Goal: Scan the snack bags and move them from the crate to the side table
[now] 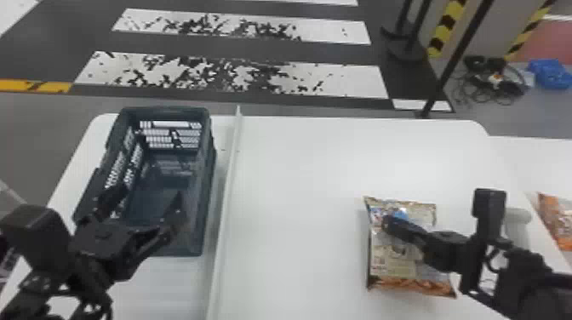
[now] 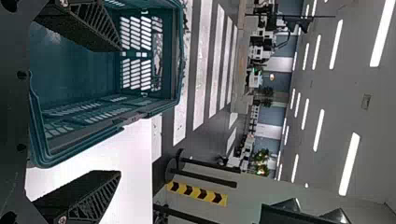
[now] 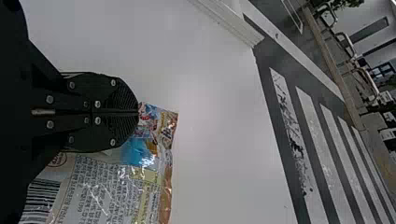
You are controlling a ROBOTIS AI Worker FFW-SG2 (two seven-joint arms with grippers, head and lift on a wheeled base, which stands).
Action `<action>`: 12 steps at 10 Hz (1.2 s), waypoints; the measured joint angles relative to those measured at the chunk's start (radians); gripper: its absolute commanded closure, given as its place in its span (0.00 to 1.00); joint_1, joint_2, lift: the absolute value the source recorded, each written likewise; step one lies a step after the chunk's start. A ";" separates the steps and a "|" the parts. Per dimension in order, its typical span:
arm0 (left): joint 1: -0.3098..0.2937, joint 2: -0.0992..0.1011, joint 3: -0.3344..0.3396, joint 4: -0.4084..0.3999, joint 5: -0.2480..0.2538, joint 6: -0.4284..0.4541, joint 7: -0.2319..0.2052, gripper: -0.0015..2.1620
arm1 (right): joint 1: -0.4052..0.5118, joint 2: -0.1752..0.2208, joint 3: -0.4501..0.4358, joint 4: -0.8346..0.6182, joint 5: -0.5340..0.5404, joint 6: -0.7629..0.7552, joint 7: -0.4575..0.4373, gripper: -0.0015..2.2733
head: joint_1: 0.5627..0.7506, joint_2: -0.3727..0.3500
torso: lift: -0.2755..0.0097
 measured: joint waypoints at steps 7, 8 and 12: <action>0.039 0.001 0.000 -0.030 -0.001 -0.021 0.002 0.03 | 0.159 -0.003 -0.091 -0.214 -0.092 -0.004 0.058 0.00 | 0.70 0.45 | 0.66; 0.041 -0.001 -0.001 -0.035 -0.003 -0.021 0.004 0.03 | 0.185 -0.001 -0.148 -0.265 -0.115 -0.004 0.061 0.00 | 0.70 0.43 | 0.66; 0.024 0.000 -0.005 -0.032 -0.007 -0.021 0.004 0.03 | 0.211 -0.018 -0.335 -0.251 -0.114 -0.022 0.053 0.03 | 0.70 0.19 | 0.66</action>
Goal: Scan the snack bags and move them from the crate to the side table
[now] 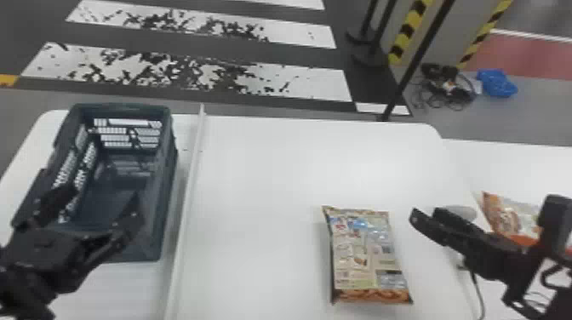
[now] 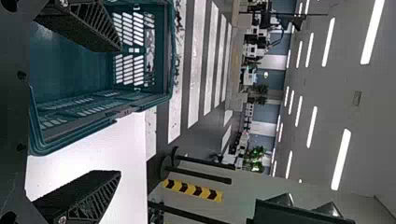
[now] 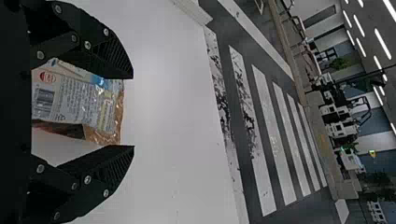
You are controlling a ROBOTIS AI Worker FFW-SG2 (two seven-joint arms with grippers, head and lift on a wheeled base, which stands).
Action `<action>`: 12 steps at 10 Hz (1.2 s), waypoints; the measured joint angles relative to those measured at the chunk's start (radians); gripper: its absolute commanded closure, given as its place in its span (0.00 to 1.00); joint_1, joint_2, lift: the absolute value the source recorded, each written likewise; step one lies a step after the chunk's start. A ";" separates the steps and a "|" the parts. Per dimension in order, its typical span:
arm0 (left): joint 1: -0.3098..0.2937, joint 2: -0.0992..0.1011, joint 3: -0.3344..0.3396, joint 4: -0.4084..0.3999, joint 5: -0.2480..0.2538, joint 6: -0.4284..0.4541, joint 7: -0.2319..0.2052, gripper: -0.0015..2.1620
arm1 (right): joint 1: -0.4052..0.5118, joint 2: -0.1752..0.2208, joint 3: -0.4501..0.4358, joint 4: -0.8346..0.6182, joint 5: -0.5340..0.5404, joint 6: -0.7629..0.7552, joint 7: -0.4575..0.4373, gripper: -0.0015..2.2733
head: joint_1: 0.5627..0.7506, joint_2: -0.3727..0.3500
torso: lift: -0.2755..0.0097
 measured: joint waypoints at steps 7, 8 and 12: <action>-0.024 0.009 -0.035 -0.014 0.000 0.023 0.068 0.03 | -0.091 -0.141 0.004 0.444 0.149 -0.346 -0.017 0.03 | 0.70 0.03 | 0.66; -0.021 0.009 -0.046 -0.022 -0.002 0.029 0.077 0.03 | -0.114 -0.148 0.017 0.495 0.149 -0.349 -0.010 0.03 | 0.70 0.03 | 0.66; -0.008 0.005 -0.063 -0.042 -0.003 0.036 0.097 0.03 | -0.159 -0.163 0.059 0.627 0.161 -0.411 0.002 0.04 | 0.70 0.03 | 0.66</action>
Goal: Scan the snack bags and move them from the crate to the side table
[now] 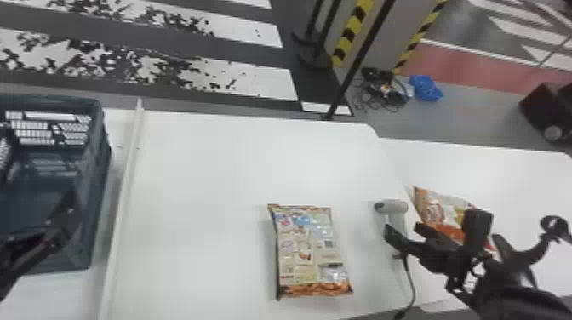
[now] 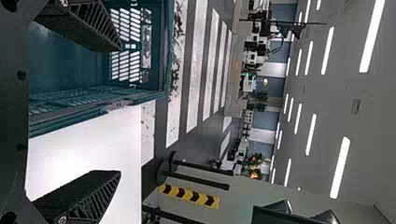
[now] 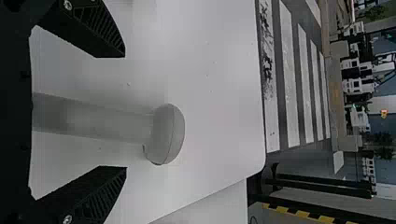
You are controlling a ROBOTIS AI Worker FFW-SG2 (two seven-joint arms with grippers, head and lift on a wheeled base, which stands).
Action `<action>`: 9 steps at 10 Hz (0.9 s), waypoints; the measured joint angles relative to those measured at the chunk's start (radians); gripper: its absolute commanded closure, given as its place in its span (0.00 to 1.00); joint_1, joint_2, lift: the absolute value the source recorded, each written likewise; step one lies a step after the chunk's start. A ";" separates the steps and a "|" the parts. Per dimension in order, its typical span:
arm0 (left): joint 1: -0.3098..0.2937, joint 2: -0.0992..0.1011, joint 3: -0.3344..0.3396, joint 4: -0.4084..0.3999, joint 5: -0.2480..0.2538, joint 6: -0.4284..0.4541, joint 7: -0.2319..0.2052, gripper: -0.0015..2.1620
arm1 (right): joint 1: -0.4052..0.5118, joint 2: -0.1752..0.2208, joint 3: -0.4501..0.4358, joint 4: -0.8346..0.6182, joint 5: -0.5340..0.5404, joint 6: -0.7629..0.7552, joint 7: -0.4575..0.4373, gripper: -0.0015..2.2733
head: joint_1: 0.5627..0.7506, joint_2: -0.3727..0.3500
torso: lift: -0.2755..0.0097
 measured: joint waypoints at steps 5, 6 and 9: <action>0.027 0.001 -0.001 -0.028 -0.011 0.001 0.003 0.03 | -0.040 -0.008 0.034 0.106 0.012 -0.069 0.034 0.92 | 0.70 0.03 | 0.66; 0.035 0.000 -0.001 -0.029 -0.015 0.001 0.006 0.03 | -0.044 -0.008 0.035 0.115 0.012 -0.075 0.035 0.98 | 0.70 0.03 | 0.66; 0.050 0.000 0.001 -0.043 -0.017 0.001 0.006 0.03 | -0.042 -0.007 0.035 0.125 0.011 -0.098 0.028 0.98 | 0.70 0.03 | 0.66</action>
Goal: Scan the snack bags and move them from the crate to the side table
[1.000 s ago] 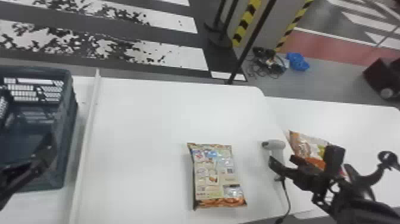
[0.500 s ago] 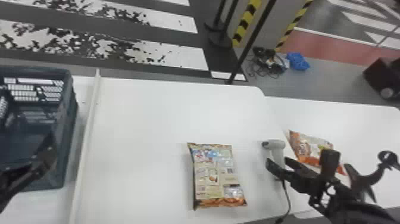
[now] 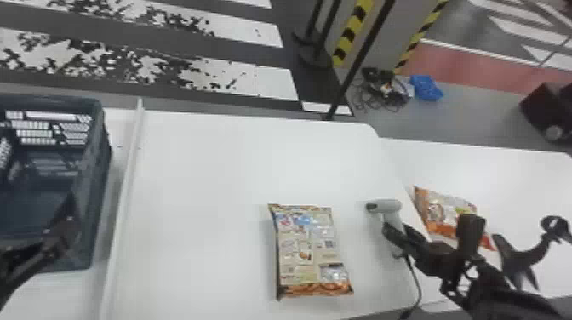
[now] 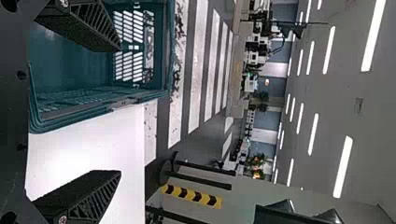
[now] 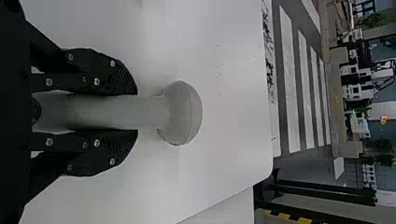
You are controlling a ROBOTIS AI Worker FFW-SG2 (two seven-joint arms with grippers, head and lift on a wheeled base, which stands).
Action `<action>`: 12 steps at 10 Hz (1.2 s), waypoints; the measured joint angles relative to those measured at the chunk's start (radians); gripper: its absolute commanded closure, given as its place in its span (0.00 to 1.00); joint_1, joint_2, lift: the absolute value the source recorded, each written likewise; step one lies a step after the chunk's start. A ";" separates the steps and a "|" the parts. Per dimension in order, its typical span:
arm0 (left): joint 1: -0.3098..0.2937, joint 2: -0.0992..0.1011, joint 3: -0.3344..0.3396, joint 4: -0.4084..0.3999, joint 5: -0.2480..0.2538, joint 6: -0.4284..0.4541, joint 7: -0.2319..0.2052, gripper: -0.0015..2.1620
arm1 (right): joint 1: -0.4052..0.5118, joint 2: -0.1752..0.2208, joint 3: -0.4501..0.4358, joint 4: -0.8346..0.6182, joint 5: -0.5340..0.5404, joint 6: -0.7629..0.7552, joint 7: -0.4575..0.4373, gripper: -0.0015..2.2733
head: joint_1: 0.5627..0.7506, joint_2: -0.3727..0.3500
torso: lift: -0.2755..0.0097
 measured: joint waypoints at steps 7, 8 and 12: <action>0.007 0.001 -0.001 -0.006 0.005 -0.004 -0.001 0.03 | 0.357 0.218 -0.167 -0.469 -0.188 0.045 -0.007 0.98 | 0.70 0.03 | 0.66; 0.011 0.001 -0.001 -0.008 0.005 -0.008 0.000 0.03 | 0.388 0.236 -0.168 -0.516 -0.198 0.072 0.003 0.98 | 0.70 0.03 | 0.66; 0.028 -0.003 -0.002 -0.014 0.012 -0.036 0.000 0.03 | 0.477 0.275 -0.157 -0.635 -0.241 0.179 0.042 0.98 | 0.70 0.03 | 0.66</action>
